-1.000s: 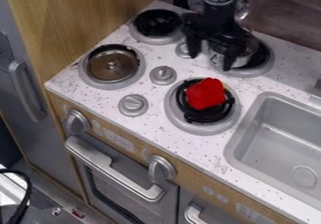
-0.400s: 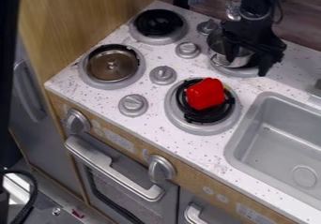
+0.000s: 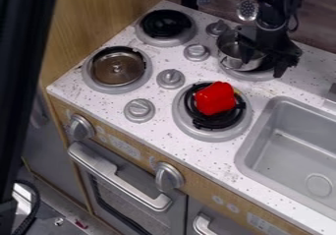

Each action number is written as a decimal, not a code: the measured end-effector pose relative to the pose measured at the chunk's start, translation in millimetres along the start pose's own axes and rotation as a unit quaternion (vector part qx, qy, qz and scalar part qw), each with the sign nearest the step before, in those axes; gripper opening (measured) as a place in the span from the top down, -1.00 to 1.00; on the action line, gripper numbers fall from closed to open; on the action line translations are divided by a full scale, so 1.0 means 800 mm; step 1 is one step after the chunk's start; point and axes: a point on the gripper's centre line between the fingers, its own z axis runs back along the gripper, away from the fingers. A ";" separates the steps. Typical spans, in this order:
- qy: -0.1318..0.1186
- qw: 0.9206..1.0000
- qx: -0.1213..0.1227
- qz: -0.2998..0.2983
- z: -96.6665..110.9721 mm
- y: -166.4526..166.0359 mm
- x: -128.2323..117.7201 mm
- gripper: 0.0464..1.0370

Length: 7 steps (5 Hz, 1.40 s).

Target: Move the silver pot to the left side of stove

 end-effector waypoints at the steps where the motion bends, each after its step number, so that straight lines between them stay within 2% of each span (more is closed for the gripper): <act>1: -0.008 1.000 0.005 0.003 -0.009 0.000 0.014 -0.92; 2: -0.025 1.000 0.007 0.010 -0.016 0.000 0.031 -0.92; 4: -0.035 0.999 0.024 0.014 -0.043 0.006 0.038 -0.92; 6: -0.042 0.997 0.050 0.039 -0.054 0.021 0.044 -0.92; 7: -0.035 0.997 0.053 0.043 -0.070 0.024 0.042 -0.81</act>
